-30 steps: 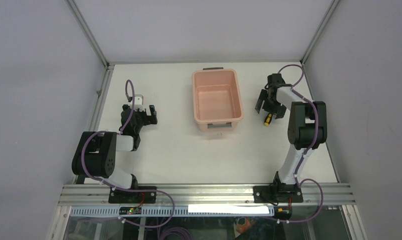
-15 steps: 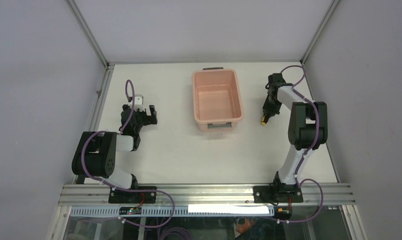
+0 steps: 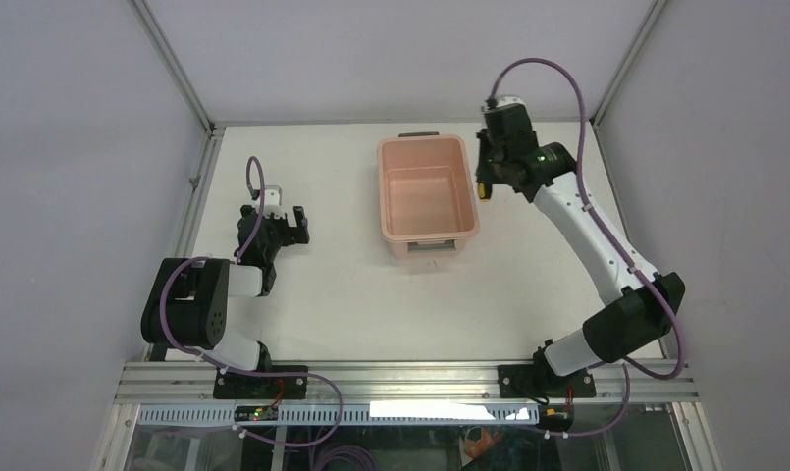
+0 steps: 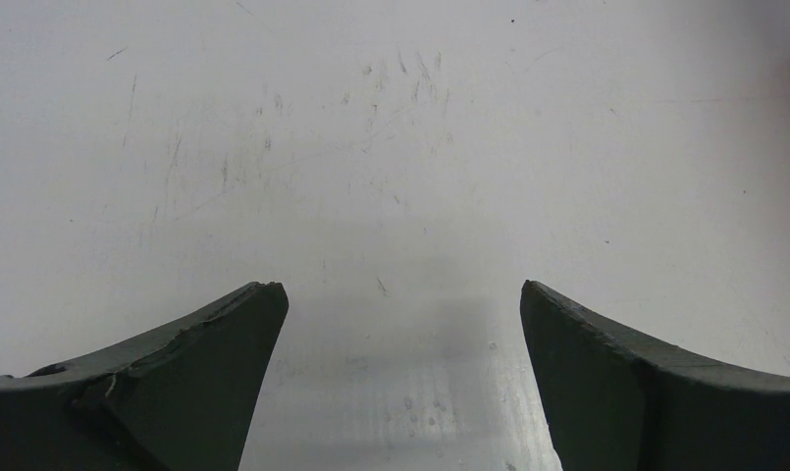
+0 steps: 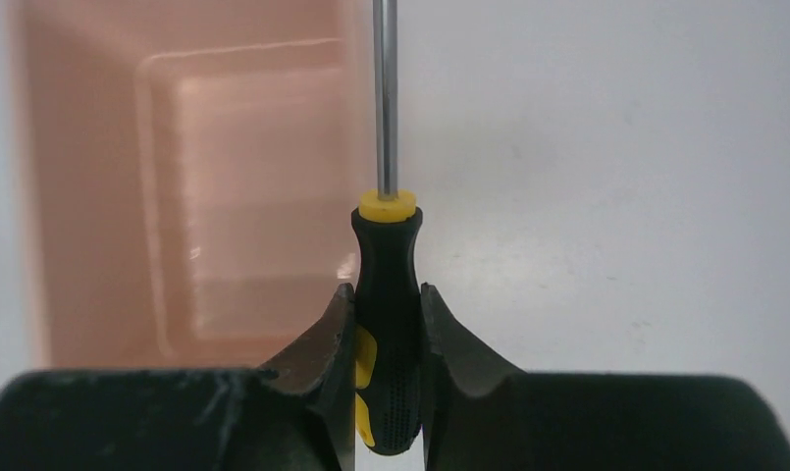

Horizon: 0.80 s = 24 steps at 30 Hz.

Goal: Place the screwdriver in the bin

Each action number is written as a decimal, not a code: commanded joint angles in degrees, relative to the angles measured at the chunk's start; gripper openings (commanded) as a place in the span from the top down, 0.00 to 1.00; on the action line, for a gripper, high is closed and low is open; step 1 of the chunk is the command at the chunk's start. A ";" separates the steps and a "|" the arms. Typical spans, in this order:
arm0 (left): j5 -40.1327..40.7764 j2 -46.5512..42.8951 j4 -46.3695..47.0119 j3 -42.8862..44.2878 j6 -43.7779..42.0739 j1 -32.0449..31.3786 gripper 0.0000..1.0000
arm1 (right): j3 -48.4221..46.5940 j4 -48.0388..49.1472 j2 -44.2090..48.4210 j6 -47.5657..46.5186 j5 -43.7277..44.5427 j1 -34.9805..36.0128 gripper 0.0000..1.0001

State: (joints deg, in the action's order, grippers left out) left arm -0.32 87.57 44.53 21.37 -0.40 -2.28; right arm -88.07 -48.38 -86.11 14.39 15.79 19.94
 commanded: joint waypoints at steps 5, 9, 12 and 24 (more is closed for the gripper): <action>-0.57 -1.25 1.52 0.61 0.93 -0.35 0.01 | -6.70 1.70 0.75 -2.71 1.97 20.71 0.94; -0.54 -1.17 1.53 0.61 0.93 -0.36 0.01 | -7.36 4.60 -3.51 0.18 5.08 23.60 0.93; -0.56 -1.18 1.52 0.61 0.93 -0.39 0.01 | -6.22 6.80 -6.77 2.62 7.25 23.73 0.93; -0.56 -1.24 1.52 0.61 0.93 -0.36 0.01 | -2.24 11.39 -22.51 11.06 10.44 23.65 0.89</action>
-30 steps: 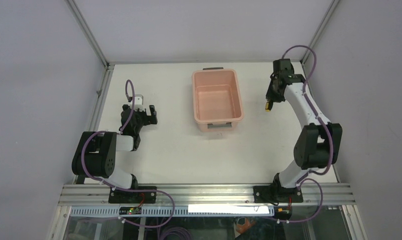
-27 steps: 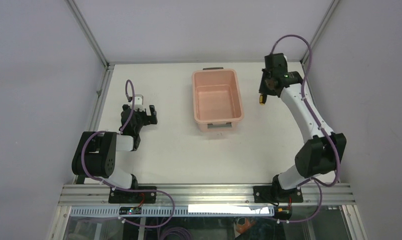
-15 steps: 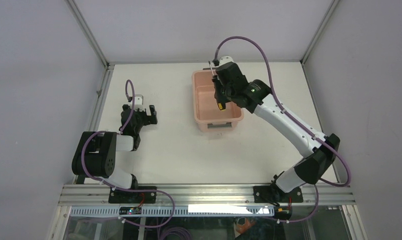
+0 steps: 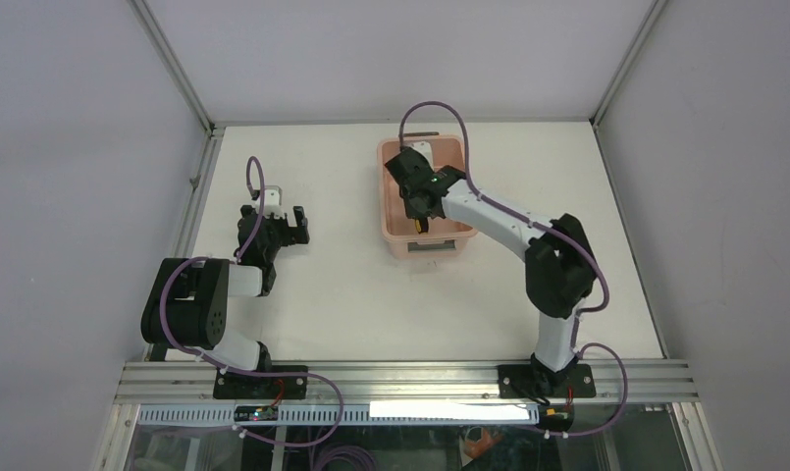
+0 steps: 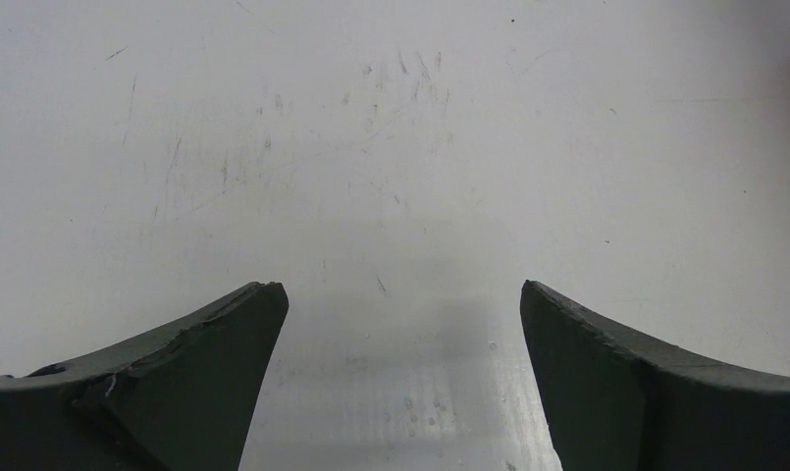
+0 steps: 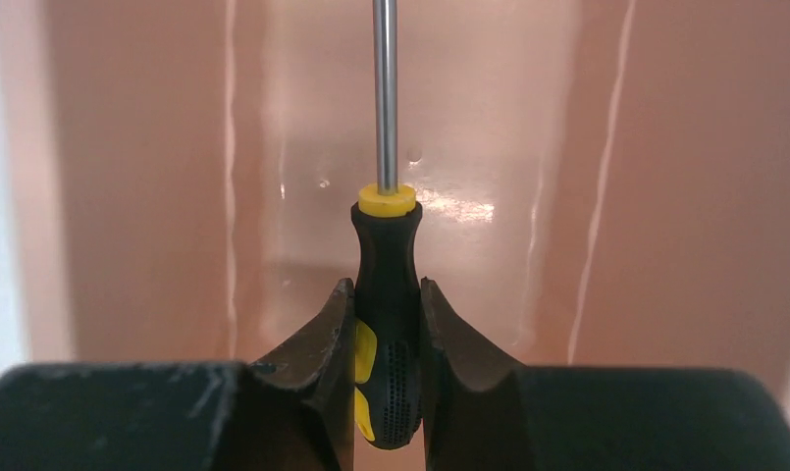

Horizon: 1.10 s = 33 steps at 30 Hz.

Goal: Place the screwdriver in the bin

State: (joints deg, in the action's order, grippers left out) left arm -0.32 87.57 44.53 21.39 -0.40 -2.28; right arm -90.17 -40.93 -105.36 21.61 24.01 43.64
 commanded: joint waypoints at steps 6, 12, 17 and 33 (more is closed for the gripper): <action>-0.57 -1.22 1.52 0.59 0.93 -0.36 0.01 | 0.51 4.89 -9.37 7.94 -1.43 -0.84 0.82; -0.58 -1.18 1.52 0.59 0.93 -0.35 0.01 | 1.23 5.77 -10.37 8.51 -3.83 -1.94 0.65; -0.57 -1.18 1.52 0.59 0.93 -0.35 0.01 | 0.11 5.68 -5.59 5.74 -4.06 -2.15 0.43; -0.62 -1.18 1.52 0.59 0.93 -0.37 0.01 | 9.78 7.36 22.10 -6.06 6.25 -5.37 0.01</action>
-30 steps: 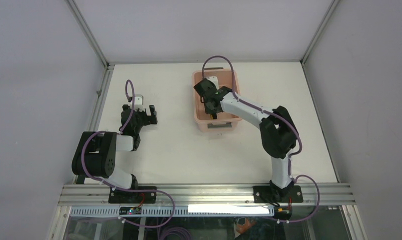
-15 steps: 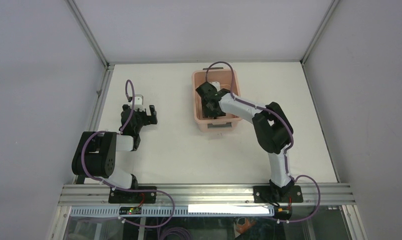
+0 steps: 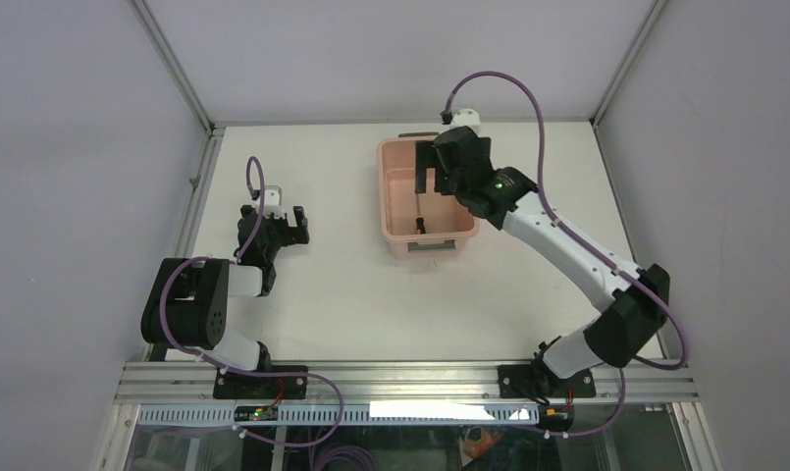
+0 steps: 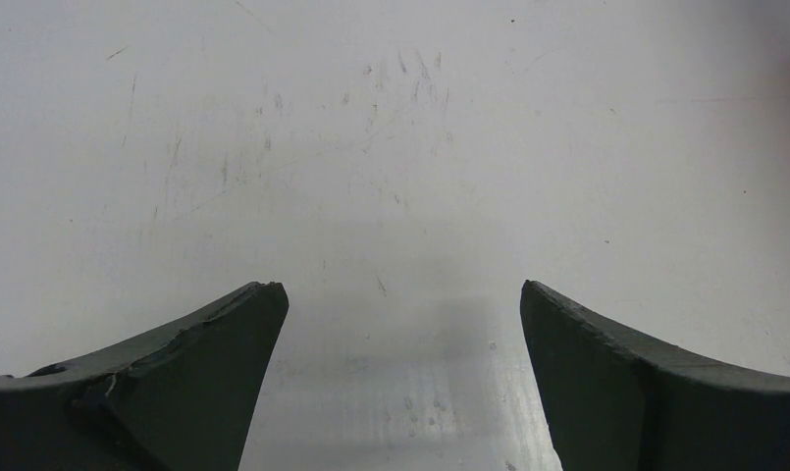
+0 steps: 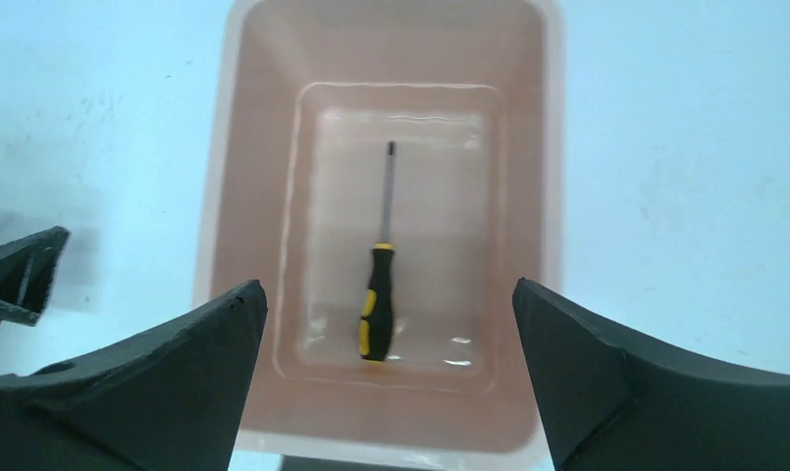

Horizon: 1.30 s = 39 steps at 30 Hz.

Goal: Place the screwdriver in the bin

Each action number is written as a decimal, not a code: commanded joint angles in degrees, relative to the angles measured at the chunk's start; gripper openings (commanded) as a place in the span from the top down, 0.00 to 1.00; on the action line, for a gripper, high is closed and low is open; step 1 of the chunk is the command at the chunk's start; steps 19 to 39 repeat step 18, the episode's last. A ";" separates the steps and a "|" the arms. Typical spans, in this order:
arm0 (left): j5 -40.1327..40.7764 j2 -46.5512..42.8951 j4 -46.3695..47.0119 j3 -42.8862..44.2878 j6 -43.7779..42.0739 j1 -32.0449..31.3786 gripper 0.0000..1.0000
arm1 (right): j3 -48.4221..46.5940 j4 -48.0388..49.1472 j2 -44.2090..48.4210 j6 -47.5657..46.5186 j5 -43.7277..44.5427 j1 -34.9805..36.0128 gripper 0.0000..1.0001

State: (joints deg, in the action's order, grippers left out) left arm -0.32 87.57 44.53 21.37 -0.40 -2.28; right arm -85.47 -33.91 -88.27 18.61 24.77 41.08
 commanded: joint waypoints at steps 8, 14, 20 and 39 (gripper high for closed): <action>-0.55 -1.22 1.52 0.60 0.93 -0.35 0.01 | 15.53 0.25 16.41 -1.44 -0.41 -21.57 0.01; -0.58 -1.21 1.52 0.60 0.93 -0.36 0.01 | 21.79 2.66 22.26 -3.70 0.66 -27.12 0.01; -0.55 -1.26 1.57 0.60 0.93 -0.37 0.01 | 23.83 6.00 24.84 -5.47 -2.10 -27.37 0.01; -0.55 -1.26 1.57 0.60 0.93 -0.37 0.01 | 23.83 6.00 24.84 -5.47 -2.10 -27.37 0.01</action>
